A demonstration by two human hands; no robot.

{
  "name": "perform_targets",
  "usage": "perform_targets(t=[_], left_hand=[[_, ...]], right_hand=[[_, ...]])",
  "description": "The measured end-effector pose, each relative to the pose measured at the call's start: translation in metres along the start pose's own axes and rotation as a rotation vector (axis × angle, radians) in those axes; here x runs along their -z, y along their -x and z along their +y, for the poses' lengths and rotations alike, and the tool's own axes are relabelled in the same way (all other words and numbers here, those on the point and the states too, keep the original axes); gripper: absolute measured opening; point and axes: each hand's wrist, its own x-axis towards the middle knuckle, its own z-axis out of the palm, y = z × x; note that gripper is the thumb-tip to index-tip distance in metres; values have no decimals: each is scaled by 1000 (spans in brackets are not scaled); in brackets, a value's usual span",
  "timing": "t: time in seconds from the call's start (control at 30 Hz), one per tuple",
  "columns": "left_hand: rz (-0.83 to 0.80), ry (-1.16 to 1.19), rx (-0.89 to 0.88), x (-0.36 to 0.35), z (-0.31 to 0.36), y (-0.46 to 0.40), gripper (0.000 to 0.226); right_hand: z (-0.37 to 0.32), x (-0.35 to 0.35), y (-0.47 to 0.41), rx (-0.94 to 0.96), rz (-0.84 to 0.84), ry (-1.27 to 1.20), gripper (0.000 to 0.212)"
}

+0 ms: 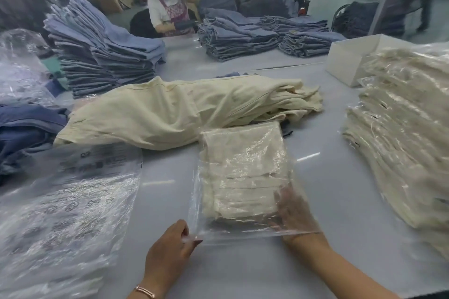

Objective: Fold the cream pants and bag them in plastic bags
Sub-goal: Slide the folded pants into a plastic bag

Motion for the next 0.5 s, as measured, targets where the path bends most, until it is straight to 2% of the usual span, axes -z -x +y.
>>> perform_targets(t=[0.03,0.17,0.27,0.33,0.43,0.47,0.5], left_hand=[[-20,33,-1,2,0,1,42],[-104,282,39,9,-4,3,29],[-130,513,139,9,-8,4,15],[-140,621,197,10,-12,4,9],[-173,767,296,16,-16,1,7],[-181,807,326,18,-17,0,8],[-185,836,350,19,-18,-1,10]], right_hand=[[-1,2,9,-79,-90,-99,82],[3,10,48,-145,-219,136,84],[1,20,71,-170,-324,162,65],[-6,25,91,-286,-236,46,50],[-25,23,108,-379,127,21,17],[-36,22,108,-413,212,-6,10],[-53,21,106,-470,224,-59,14]])
